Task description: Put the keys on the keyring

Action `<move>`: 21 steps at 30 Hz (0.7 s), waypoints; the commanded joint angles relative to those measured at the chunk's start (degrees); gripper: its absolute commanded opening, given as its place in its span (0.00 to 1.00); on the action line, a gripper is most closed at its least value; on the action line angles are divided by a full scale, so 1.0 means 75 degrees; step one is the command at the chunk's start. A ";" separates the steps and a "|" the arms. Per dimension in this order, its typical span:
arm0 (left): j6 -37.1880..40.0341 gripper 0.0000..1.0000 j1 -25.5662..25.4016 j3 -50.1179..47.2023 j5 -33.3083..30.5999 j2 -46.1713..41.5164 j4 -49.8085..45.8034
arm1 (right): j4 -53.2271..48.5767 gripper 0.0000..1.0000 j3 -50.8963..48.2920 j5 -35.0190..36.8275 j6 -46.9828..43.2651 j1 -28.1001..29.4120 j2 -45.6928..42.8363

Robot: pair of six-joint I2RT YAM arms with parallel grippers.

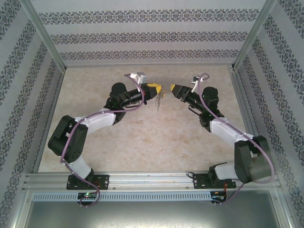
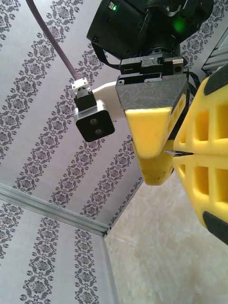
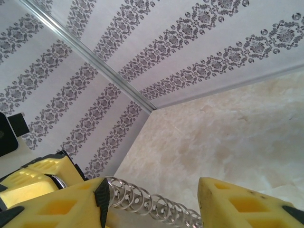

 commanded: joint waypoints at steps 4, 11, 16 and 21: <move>-0.0116 0.00 -0.0121 0.0107 -0.0008 0.0024 0.0586 | 0.1070 0.49 0.0181 -0.0444 0.0469 -0.0029 0.0236; -0.0070 0.00 -0.0150 0.0111 -0.0001 -0.0060 0.0513 | 0.1844 0.47 0.0055 -0.0723 0.0831 0.0014 0.0469; -0.0056 0.00 -0.0173 0.0120 0.0028 -0.0063 0.0514 | 0.2564 0.47 0.0007 -0.1084 0.1076 0.0116 0.0587; -0.0062 0.00 -0.0206 0.0112 0.0028 -0.0075 0.0510 | 0.2680 0.47 0.0178 -0.1323 0.1070 0.0318 0.0709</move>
